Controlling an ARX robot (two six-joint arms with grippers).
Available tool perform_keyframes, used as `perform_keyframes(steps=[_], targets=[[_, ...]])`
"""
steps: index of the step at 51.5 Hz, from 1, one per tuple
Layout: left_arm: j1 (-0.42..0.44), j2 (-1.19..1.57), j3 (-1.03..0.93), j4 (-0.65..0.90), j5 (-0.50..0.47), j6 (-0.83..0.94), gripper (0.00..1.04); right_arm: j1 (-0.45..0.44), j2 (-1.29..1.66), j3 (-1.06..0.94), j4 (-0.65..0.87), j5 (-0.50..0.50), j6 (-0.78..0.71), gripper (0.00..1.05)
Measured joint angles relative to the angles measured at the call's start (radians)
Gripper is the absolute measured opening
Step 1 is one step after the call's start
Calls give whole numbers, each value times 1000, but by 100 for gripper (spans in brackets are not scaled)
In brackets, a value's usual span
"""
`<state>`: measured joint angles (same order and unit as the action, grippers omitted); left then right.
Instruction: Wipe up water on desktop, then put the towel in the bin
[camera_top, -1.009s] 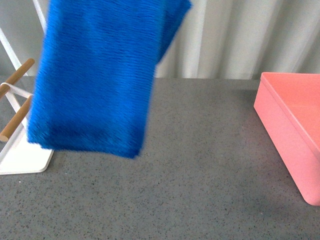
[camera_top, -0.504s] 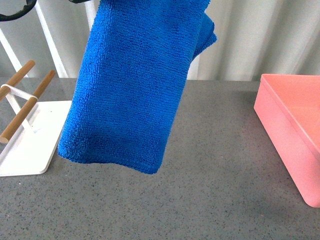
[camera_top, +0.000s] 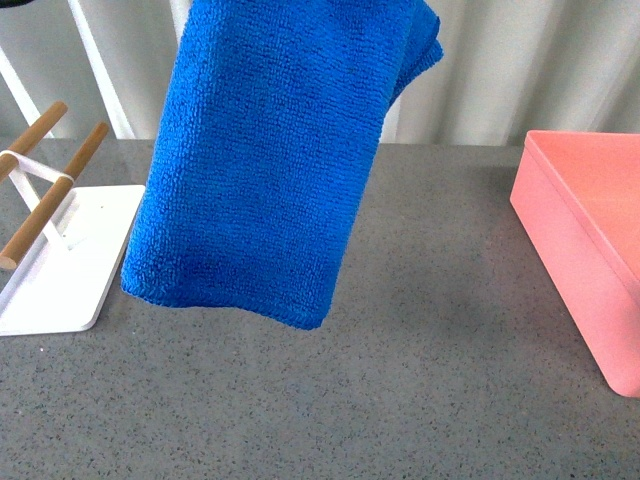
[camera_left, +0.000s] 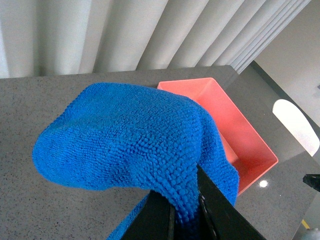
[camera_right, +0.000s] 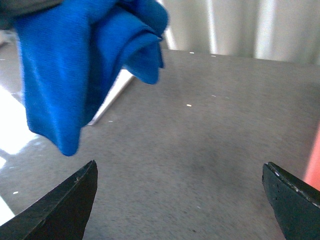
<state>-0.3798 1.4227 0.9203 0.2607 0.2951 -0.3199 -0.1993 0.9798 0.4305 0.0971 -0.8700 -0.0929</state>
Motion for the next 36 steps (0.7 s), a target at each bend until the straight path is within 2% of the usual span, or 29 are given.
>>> perform_keyframes(steps=[5,6,12,17,29,36], targets=[[0,0,0,0,0,0,4,32,127,41,98,-97,39,98],[0,0,0,0,0,0,4,47,188,56,155,-120,63,98],[0,0,0,0,0,0,4,147,454,138,375,-105,173,98],[0,0,0,0,0,0,4,220,587,182,500,-164,250,98],[0,0,0,0,0,0,4,367,781,293,702,-203,387,98],[0,0,0,0,0,0,4,413,845,345,749,-217,438,98]])
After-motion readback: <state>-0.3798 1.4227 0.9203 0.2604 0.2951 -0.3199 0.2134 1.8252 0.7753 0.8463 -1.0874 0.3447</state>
